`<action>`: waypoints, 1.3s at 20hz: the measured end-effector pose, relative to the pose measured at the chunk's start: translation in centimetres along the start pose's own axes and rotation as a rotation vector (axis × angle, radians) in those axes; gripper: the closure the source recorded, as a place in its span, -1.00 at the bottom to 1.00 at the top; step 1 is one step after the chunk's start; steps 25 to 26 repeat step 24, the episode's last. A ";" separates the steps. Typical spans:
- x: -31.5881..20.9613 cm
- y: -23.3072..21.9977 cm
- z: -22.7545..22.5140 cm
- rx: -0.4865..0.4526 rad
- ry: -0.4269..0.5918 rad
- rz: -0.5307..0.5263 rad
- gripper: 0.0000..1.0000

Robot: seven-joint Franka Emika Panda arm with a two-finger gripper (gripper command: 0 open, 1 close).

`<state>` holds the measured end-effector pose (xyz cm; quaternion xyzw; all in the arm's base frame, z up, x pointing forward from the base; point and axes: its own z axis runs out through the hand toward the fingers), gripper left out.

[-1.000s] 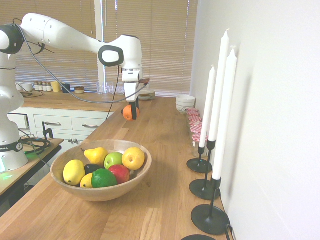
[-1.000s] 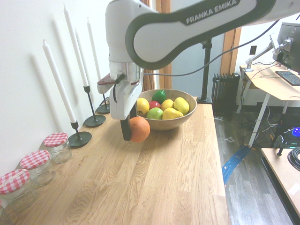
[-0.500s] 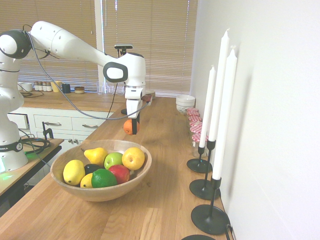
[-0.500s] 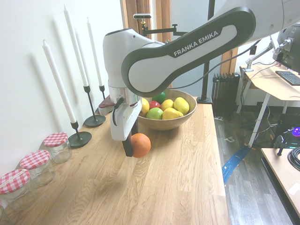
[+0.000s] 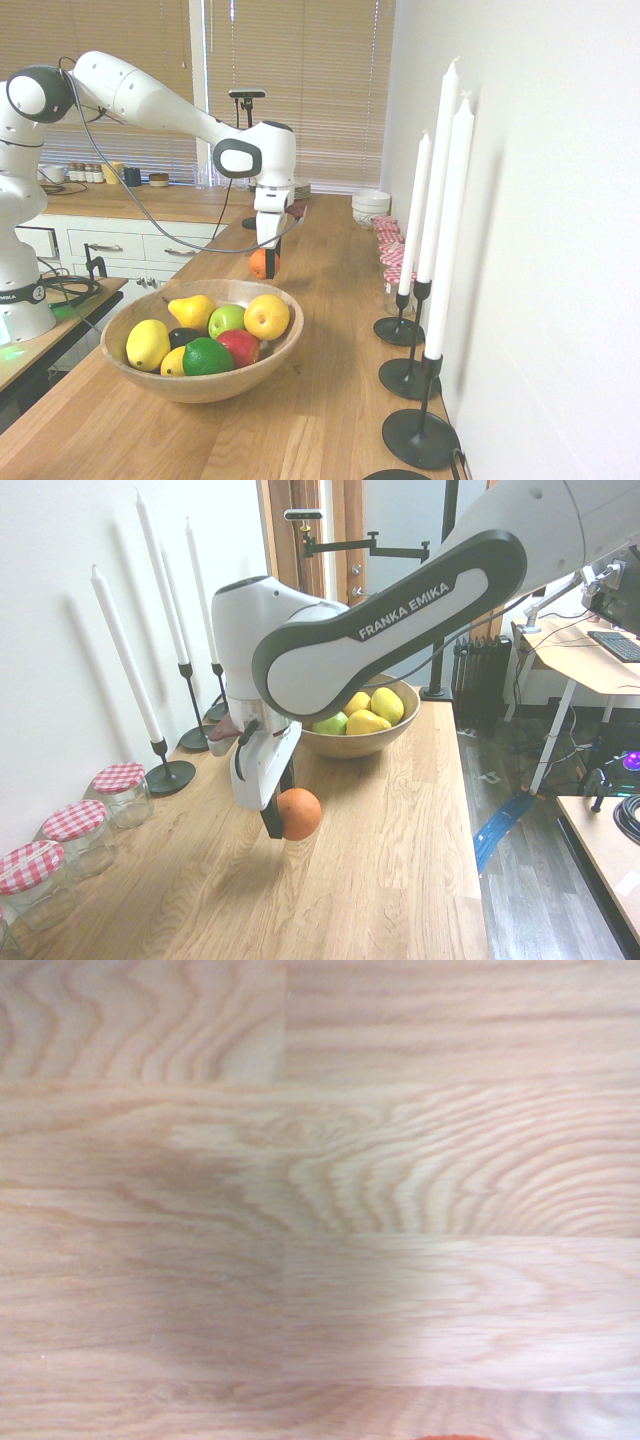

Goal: Take orange out of the basket

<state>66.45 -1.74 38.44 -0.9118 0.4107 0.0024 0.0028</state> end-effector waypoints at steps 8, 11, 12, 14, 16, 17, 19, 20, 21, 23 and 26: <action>-0.7 -0.8 1.2 -0.011 -0.009 0.003 -1.00; -0.7 -0.9 1.1 -0.008 -0.007 0.004 -1.00; -0.6 -0.9 1.0 -0.007 -0.007 0.005 -1.00; -0.6 -1.0 0.8 -0.005 -0.005 0.005 -1.00; -0.6 -1.0 0.8 -0.005 -0.006 0.005 -1.00; -0.6 -1.0 0.8 -0.005 -0.007 0.005 -1.00; -0.6 -1.0 0.8 -0.006 -0.008 0.005 -1.00; -0.6 -1.0 0.8 -0.006 -0.008 0.005 -1.00; -0.6 -1.0 0.8 -0.006 -0.008 0.005 -1.00; -0.6 -0.9 0.8 -0.006 -0.008 0.006 -1.00; -0.5 -0.9 0.8 -0.006 -0.008 0.006 -1.00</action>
